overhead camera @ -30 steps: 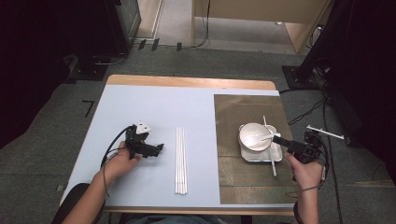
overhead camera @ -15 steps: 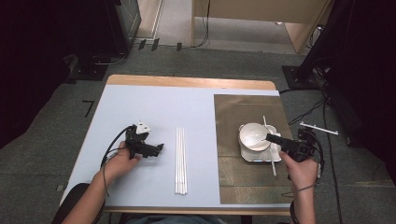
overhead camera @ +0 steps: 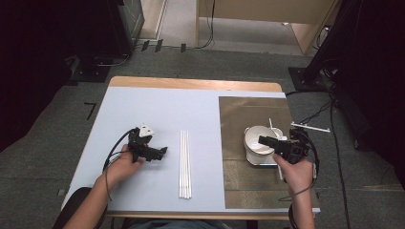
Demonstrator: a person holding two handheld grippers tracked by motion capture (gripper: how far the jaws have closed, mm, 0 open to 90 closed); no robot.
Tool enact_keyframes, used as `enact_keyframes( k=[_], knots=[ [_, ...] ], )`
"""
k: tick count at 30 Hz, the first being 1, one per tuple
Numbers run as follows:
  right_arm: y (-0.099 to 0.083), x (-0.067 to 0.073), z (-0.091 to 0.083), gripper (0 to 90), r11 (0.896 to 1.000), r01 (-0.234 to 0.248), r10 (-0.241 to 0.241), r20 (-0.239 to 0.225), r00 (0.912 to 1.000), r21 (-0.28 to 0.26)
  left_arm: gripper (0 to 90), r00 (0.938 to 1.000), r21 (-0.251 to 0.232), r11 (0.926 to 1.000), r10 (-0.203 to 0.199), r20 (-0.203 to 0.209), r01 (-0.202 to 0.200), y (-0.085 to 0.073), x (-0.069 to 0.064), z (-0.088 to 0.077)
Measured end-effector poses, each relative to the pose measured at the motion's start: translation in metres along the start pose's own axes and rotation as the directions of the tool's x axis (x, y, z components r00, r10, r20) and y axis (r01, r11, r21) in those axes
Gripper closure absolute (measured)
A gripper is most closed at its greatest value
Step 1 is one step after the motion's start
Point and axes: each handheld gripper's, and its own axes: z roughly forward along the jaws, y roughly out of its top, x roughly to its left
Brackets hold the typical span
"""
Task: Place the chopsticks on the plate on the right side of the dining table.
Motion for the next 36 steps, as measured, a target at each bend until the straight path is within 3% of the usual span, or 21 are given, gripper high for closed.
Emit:
enact_keyframes(
  k=[12,19,36],
  knots=[
    [-0.006,0.018,0.021,54.6,0.997,0.072,-0.071,-0.006,0.9974,0.036,0.0,1.0,-0.001,1.0,0.0,0.0,0.0,0.0,0.0,0.0],
    [-0.012,0.028,0.037,59.7,0.993,0.104,-0.104,-0.005,0.9946,0.056,0.0,1.0,0.0,1.0,0.0,0.0,0.0,0.0,0.0,0.0],
    [-0.026,0.044,0.068,65.0,0.982,0.139,-0.138,-0.018,0.9903,0.131,0.0,1.0,0.0,1.0,0.0,0.0,0.0,0.0,0.0,0.0]
  ],
)
